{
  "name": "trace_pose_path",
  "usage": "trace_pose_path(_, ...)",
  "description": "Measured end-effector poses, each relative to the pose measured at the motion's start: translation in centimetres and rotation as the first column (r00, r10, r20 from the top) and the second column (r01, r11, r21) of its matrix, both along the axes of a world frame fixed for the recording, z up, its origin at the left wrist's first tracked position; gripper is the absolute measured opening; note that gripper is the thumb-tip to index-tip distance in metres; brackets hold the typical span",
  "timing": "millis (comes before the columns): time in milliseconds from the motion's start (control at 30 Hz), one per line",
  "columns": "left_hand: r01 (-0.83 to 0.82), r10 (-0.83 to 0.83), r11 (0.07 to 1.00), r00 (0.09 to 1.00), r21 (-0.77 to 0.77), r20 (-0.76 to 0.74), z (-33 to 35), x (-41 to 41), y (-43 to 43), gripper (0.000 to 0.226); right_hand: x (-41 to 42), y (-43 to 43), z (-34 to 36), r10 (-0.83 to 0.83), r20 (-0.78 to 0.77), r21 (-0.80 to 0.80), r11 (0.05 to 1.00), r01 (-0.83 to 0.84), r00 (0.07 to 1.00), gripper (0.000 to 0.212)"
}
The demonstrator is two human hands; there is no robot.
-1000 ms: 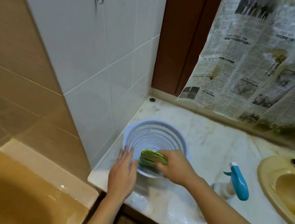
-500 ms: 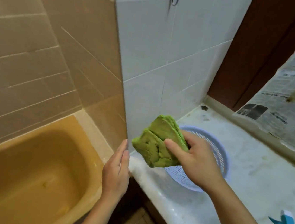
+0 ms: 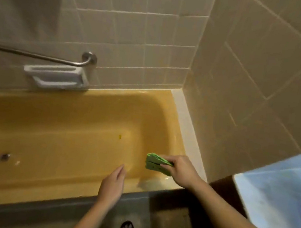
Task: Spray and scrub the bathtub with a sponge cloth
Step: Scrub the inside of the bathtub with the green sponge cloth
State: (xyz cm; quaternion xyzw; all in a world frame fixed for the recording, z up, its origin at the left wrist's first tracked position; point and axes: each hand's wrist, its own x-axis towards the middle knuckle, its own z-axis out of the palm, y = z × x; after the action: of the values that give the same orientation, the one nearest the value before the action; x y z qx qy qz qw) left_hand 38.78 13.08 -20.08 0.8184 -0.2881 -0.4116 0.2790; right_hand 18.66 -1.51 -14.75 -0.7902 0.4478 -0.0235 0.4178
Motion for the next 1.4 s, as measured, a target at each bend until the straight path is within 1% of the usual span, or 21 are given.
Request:
trace_pose_path(100,-0.042,0.039,0.993,0.999,0.111,0.027,-4.0,4.5,1.8,0.047,5.0,-1.4,-6.7,0.140,-0.117,0.044,0.990,-0.135,0.983,0.033)
trace_pose_path(233,-0.044,0.046,0.968,0.999,0.247,-0.002,-10.2,7.6,2.7,0.051,9.3,-2.8,-15.2,0.263,-0.163,0.142,0.960,-0.241,0.951,0.035)
trace_pose_path(333,0.026,-0.040,0.934,0.999,0.356,0.033,-14.4,9.0,2.6,0.053,10.6,-3.8,-21.3,0.356,-0.184,0.261,0.916,-0.304,0.916,0.036)
trace_pose_path(433,0.073,-0.114,0.882,0.992,0.466,0.060,-19.0,10.3,2.9,0.056,10.4,-3.6,-25.2,0.472,-0.205,0.423,0.833,-0.357,0.858,0.037)
trace_pose_path(467,0.095,-0.147,0.870,0.987,0.484,0.069,-20.3,10.7,3.1,0.056,10.2,-3.5,-25.5,0.491,-0.184,0.491,0.796,-0.353,0.852,0.034)
trace_pose_path(500,0.121,-0.183,0.863,0.980,0.491,0.080,-21.5,11.0,3.3,0.054,10.1,-3.6,-25.4,0.473,-0.195,0.542,0.782,-0.307,0.859,0.025)
trace_pose_path(533,0.142,-0.216,0.861,0.971,0.488,0.100,-22.3,11.4,3.2,0.052,10.5,-4.0,-24.9,0.464,-0.210,0.594,0.760,-0.264,0.861,0.008)
trace_pose_path(600,0.110,-0.222,0.876,0.956,0.469,0.191,-23.6,12.3,2.9,0.047,12.3,-5.7,-25.2,0.428,-0.272,0.596,0.778,-0.198,0.862,0.044)
trace_pose_path(667,0.027,-0.198,0.887,0.924,0.461,0.328,-24.9,13.2,3.0,0.044,14.8,-6.9,-26.7,0.393,-0.351,0.494,0.849,-0.188,0.850,0.068)
trace_pose_path(733,-0.046,-0.184,0.880,0.885,0.473,0.428,-26.0,14.4,2.9,0.044,17.2,-6.8,-29.4,0.400,-0.437,0.411,0.885,-0.217,0.806,0.080)
trace_pose_path(867,0.006,-0.216,0.902,0.873,0.433,0.437,-26.9,16.9,2.9,0.050,18.8,-3.6,-35.3,0.490,-0.591,0.460,0.857,-0.231,0.641,0.104)
trace_pose_path(900,0.022,-0.239,0.897,0.865,0.442,0.442,-26.8,17.3,3.0,0.052,18.9,-3.3,-36.0,0.504,-0.602,0.439,0.857,-0.270,0.620,0.099)
trace_pose_path(933,0.033,-0.258,0.894,0.852,0.446,0.455,-26.9,17.7,3.1,0.052,18.8,-3.3,-36.4,0.532,-0.578,0.428,0.843,-0.325,0.619,0.087)
trace_pose_path(1000,0.011,-0.236,0.917,0.821,0.398,0.521,-27.1,18.0,3.3,0.049,18.8,-4.3,-37.1,0.633,-0.447,0.503,0.762,-0.407,0.633,0.062)
trace_pose_path(1033,-0.012,-0.205,0.932,0.808,0.363,0.552,-27.1,17.8,3.3,0.048,18.8,-5.0,-37.5,0.670,-0.379,0.593,0.705,-0.388,0.638,0.059)
trace_pose_path(1067,-0.033,-0.179,0.941,0.795,0.336,0.580,-27.5,17.7,3.4,0.048,18.6,-5.6,-37.9,0.687,-0.343,0.674,0.655,-0.342,0.640,0.061)
trace_pose_path(1133,-0.068,-0.137,0.951,0.781,0.301,0.609,-27.8,17.4,3.5,0.050,18.2,-6.1,-39.9,0.739,-0.312,0.730,0.588,-0.347,0.596,0.064)
trace_pose_path(1200,-0.070,-0.116,0.962,0.771,0.264,0.627,-28.2,17.6,3.7,0.049,18.5,-6.3,-42.8,0.751,-0.332,0.689,0.606,-0.397,0.570,0.059)
trace_pose_path(1267,-0.052,-0.125,0.966,0.767,0.255,0.629,-28.7,17.6,4.1,0.047,18.6,-6.8,-46.5,0.761,-0.395,0.648,0.628,-0.431,0.515,0.057)
trace_pose_path(1367,-0.083,-0.076,0.975,0.748,0.207,0.660,-29.5,18.0,4.8,0.045,19.9,-7.7,-51.9,0.739,-0.522,0.574,0.674,-0.465,0.426,0.060)
trace_pose_path(1400,-0.103,-0.047,0.978,0.741,0.183,0.670,-29.6,18.3,5.1,0.045,20.6,-7.5,-53.0,0.725,-0.544,0.563,0.689,-0.456,0.423,0.062)
